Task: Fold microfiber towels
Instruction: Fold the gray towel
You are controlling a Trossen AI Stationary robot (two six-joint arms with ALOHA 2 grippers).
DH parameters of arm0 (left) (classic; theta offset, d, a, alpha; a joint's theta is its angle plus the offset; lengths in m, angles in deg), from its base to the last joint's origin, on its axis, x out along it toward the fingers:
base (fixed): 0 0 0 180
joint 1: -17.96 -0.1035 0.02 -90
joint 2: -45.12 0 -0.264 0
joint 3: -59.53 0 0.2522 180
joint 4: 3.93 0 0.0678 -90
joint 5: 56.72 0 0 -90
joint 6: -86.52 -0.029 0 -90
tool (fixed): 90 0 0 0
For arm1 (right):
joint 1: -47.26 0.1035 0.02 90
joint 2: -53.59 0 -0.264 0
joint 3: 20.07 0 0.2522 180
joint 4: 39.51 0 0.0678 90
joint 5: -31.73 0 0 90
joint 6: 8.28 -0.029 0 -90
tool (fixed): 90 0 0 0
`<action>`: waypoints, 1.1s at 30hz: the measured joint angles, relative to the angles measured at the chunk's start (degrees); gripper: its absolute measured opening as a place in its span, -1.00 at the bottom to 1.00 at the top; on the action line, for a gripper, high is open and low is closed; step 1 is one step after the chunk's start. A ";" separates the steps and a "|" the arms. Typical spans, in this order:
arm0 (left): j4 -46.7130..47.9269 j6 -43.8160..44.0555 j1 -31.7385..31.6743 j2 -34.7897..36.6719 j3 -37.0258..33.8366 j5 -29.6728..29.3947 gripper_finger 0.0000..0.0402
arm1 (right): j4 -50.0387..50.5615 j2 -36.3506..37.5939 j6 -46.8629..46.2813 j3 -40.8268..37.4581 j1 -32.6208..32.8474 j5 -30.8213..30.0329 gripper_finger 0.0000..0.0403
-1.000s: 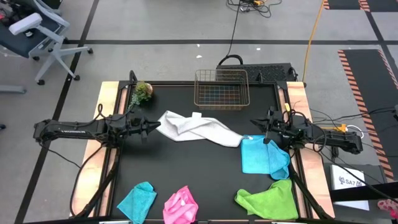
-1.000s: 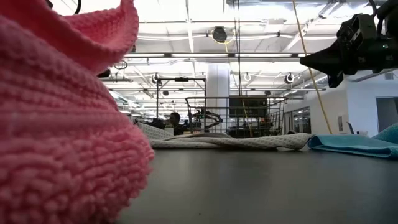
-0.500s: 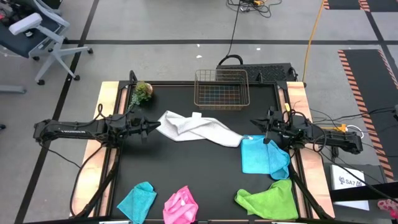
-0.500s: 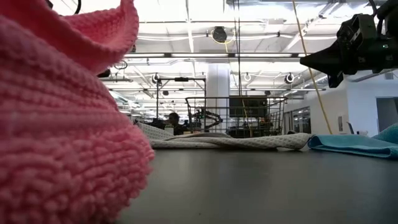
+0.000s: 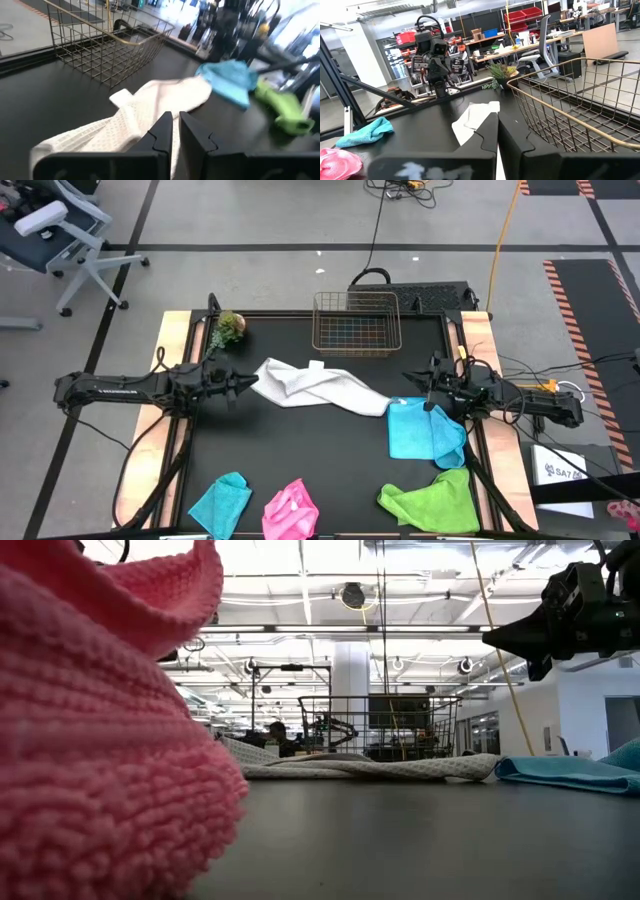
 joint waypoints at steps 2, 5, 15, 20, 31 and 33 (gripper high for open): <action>-3.31 4.98 0.00 -0.02 0.00 -0.03 -0.84 | -0.66 -0.01 0.17 0.00 -0.05 -0.19 -1.00; -10.48 11.06 0.01 -0.02 0.01 -2.71 -0.84 | -2.66 -0.02 -1.38 0.00 -0.08 -0.22 -1.00; -23.12 7.56 -0.01 0.00 0.02 -11.08 -0.84 | -22.87 0.01 -17.29 -0.04 -0.08 -0.24 -1.00; -23.82 7.83 -0.01 -0.04 0.02 -10.56 -0.84 | -30.93 0.01 -18.41 -0.04 -0.08 -0.07 -1.00; -25.02 9.25 -0.93 -0.02 0.02 -9.56 -0.84 | -32.58 -0.03 -13.81 -0.02 -0.13 -1.35 -1.00; -24.79 9.16 -0.93 0.00 0.02 -9.66 -0.84 | -32.46 -0.03 -13.66 -0.02 -0.14 -2.00 -1.00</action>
